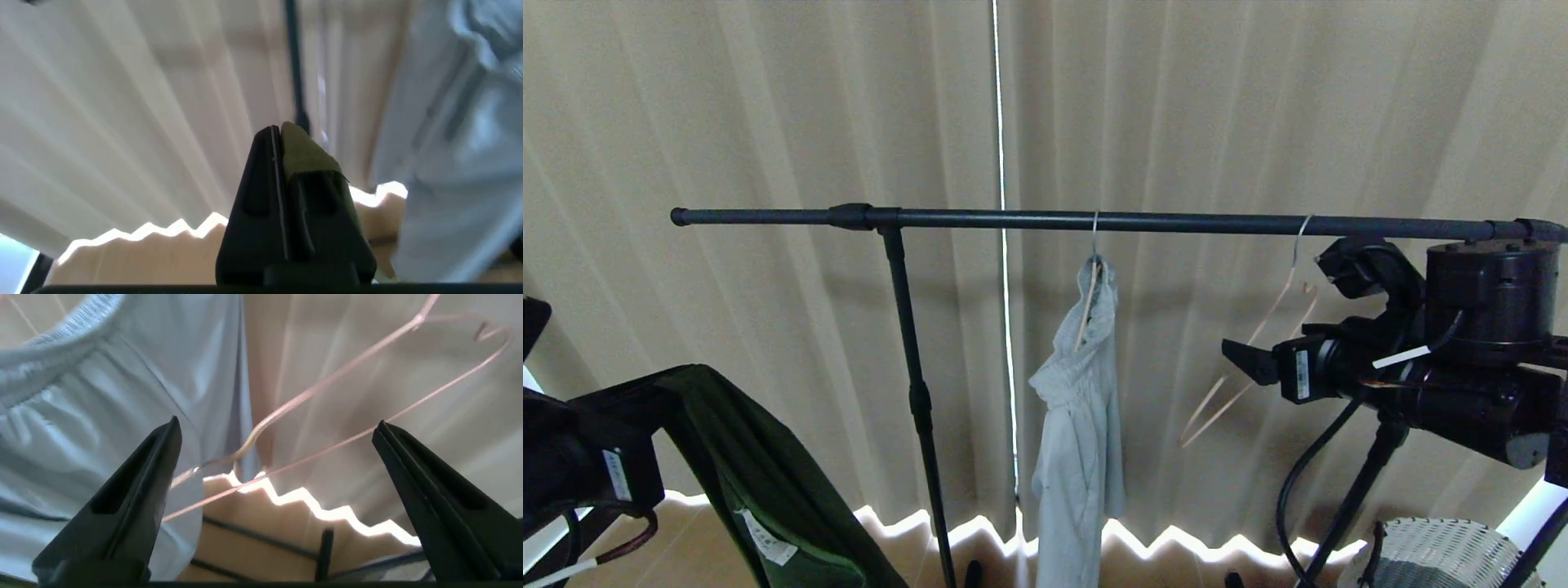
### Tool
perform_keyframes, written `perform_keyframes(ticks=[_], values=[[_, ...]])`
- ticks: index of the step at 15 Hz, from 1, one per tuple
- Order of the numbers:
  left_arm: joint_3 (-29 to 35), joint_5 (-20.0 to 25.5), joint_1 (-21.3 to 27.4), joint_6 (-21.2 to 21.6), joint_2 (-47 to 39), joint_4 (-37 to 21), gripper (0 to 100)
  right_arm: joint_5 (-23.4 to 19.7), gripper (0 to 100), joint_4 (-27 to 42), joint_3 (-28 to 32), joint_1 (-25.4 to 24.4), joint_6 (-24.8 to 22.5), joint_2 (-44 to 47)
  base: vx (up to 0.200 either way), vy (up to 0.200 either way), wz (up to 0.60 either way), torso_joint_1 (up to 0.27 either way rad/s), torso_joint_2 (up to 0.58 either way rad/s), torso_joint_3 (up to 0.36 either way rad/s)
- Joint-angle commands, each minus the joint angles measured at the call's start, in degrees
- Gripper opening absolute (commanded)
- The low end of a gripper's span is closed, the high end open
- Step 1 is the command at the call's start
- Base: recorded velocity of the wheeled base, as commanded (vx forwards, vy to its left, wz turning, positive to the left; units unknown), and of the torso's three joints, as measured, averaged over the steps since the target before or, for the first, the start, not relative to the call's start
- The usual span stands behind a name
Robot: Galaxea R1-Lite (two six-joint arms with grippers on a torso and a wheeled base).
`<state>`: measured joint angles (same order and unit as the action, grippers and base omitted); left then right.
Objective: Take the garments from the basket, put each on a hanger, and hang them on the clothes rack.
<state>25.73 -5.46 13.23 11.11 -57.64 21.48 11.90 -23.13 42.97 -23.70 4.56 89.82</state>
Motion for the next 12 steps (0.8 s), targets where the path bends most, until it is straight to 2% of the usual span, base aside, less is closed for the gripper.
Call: perform_keyframes(ticks=[1, 5, 8, 12], values=[[-0.16, 0.01, -2.24, -0.21, -2.3, 2.16, 0, 1.55, 100, 1.94, 3.87, -0.03, 1.94, 4.22, 0.0, 0.0, 0.0, 0.0, 0.0, 0.0], [-0.51, 0.01, -2.68, -0.12, -1.95, 2.6, 0, 4.54, 100, 6.6, 5.19, 1.02, 3.18, 5.1, 0.0, 0.0, 0.0, 0.0, 0.0, 0.0], [-0.77, 0.01, -2.68, -0.03, -2.04, 2.69, 0, 6.21, 100, 6.95, 3.96, 1.99, 3.35, 3.96, 0.0, 0.0, 0.0, 0.0, 0.0, 0.0], [-0.95, 0.01, -2.59, 0.06, -2.04, 2.69, 0, 6.21, 100, 7.04, 1.41, 4.19, 3.35, 0.79, 0.0, 0.0, 0.0, 0.0, 0.0, 0.0]])
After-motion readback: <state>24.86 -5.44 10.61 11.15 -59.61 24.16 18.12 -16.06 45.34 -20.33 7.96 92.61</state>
